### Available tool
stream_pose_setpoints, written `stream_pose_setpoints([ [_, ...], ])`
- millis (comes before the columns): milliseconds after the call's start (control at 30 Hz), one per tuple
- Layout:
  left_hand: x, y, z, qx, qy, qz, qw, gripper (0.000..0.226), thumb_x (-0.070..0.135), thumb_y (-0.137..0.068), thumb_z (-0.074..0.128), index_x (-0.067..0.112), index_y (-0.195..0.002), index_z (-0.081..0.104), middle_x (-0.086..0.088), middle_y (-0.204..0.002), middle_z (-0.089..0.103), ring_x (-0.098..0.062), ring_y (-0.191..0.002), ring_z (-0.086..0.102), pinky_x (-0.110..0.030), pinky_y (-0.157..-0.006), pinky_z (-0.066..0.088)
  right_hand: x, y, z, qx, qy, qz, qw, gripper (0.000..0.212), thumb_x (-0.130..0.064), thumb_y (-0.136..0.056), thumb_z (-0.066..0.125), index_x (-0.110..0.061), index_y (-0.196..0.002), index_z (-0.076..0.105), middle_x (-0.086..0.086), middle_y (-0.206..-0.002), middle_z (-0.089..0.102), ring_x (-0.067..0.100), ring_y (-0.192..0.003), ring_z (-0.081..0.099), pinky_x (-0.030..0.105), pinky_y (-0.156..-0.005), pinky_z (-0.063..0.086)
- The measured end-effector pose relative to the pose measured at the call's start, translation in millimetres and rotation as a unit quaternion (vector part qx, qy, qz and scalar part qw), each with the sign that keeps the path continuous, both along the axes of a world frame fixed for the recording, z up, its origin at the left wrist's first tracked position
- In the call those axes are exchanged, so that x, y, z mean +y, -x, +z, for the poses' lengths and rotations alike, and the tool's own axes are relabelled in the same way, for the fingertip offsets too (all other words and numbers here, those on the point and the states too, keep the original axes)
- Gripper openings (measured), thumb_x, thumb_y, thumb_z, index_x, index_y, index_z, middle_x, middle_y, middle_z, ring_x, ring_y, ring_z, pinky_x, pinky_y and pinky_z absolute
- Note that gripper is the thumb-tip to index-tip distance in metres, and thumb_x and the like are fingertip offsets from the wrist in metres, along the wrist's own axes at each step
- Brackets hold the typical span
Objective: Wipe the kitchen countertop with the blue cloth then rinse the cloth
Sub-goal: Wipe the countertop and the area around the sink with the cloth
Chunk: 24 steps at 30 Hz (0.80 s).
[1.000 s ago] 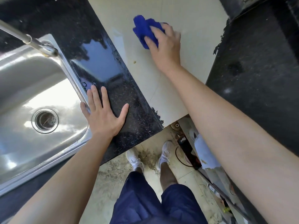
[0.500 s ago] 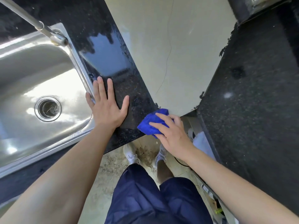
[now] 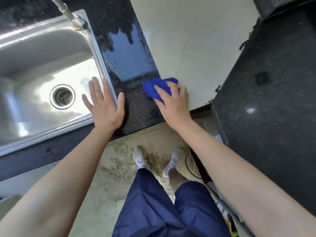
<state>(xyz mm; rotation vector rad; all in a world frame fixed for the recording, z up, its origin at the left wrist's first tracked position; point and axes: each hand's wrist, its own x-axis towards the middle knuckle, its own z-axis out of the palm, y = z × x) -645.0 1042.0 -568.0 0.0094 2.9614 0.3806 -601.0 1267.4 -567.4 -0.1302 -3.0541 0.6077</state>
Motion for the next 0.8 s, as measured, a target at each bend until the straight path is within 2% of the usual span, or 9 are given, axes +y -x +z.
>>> stream_pose_setpoints([
  [100,-26,-33,3,-0.033,0.028,0.014,0.999,0.074,0.06,-0.099,0.018,0.018,-0.16,0.009,-0.012,-0.168,-0.001,-0.025,-0.155,-0.006,-0.06,-0.121,-0.002,-18,-77,5,-0.029,0.066,0.09,0.993,0.04,-0.03,-0.092,0.064,-0.023,-0.131,0.064,0.013,-0.139,0.052,0.038,-0.11,0.044,0.053,-0.092,0.044],
  [167,-39,-54,5,-0.04,0.046,0.017,0.998,0.076,0.062,-0.098,0.019,0.018,-0.16,0.01,-0.012,-0.168,0.0,-0.026,-0.155,-0.005,-0.059,-0.121,-0.002,-19,-91,15,-0.061,0.112,0.129,0.983,0.038,-0.033,-0.093,0.057,-0.022,-0.129,0.067,0.012,-0.136,0.054,0.037,-0.112,0.045,0.055,-0.095,0.044],
  [233,-49,-71,8,-0.049,0.057,0.033,0.997,0.077,0.064,-0.098,0.018,0.02,-0.16,0.008,-0.012,-0.168,-0.002,-0.025,-0.155,-0.008,-0.058,-0.122,-0.003,-14,-74,26,-0.044,0.133,0.139,0.98,0.042,-0.038,-0.095,0.049,-0.021,-0.129,0.066,0.011,-0.134,0.055,0.036,-0.112,0.047,0.053,-0.097,0.044],
  [333,-59,-97,13,-0.053,0.074,0.056,0.994,0.078,0.066,-0.097,0.015,0.022,-0.16,0.006,-0.011,-0.168,-0.005,-0.024,-0.154,-0.01,-0.056,-0.122,-0.004,0,-19,31,0.025,0.09,0.085,0.992,0.042,-0.038,-0.097,0.051,-0.02,-0.133,0.063,0.013,-0.137,0.054,0.038,-0.115,0.048,0.048,-0.098,0.042],
  [433,-71,-124,17,-0.054,0.079,0.083,0.992,0.078,0.066,-0.096,0.015,0.024,-0.161,0.003,-0.009,-0.168,-0.008,-0.023,-0.154,-0.014,-0.054,-0.123,-0.006,-9,20,15,-0.016,-0.022,0.065,0.998,0.047,-0.044,-0.101,0.045,-0.026,-0.145,0.049,0.016,-0.155,0.037,0.043,-0.134,0.036,0.052,-0.107,0.03],
  [500,-82,-137,20,-0.046,0.094,0.086,0.991,0.077,0.064,-0.096,0.018,0.024,-0.161,0.007,-0.009,-0.168,-0.007,-0.023,-0.154,-0.012,-0.053,-0.123,-0.005,-31,18,1,-0.011,-0.066,0.101,0.993,0.048,-0.044,-0.101,0.042,-0.026,-0.145,0.048,0.018,-0.157,0.034,0.046,-0.136,0.033,0.056,-0.11,0.027],
  [667,-131,-154,21,-0.041,0.14,0.079,0.986,0.078,0.063,-0.095,0.02,0.021,-0.16,0.017,-0.012,-0.168,0.0,-0.029,-0.154,-0.003,-0.056,-0.122,0.002,-110,-38,-5,0.012,-0.015,0.211,0.977,0.049,-0.039,-0.098,0.05,-0.023,-0.145,0.049,0.017,-0.152,0.041,0.045,-0.134,0.037,0.057,-0.113,0.026],
  [733,-150,-151,20,-0.048,0.146,0.089,0.984,0.079,0.065,-0.094,0.018,0.021,-0.16,0.018,-0.013,-0.168,0.002,-0.03,-0.154,-0.002,-0.057,-0.121,0.001,-130,-54,-6,0.009,-0.005,0.266,0.964,0.049,-0.036,-0.094,0.058,-0.025,-0.141,0.054,0.015,-0.151,0.045,0.045,-0.133,0.04,0.055,-0.113,0.025],
  [800,-165,-145,18,-0.058,0.136,0.101,0.984,0.08,0.068,-0.093,0.014,0.023,-0.16,0.015,-0.013,-0.168,0.0,-0.03,-0.154,-0.005,-0.058,-0.12,-0.001,-132,-62,-11,0.02,0.008,0.316,0.948,0.046,-0.034,-0.091,0.059,-0.026,-0.137,0.059,0.014,-0.147,0.05,0.044,-0.13,0.045,0.054,-0.112,0.028],
])
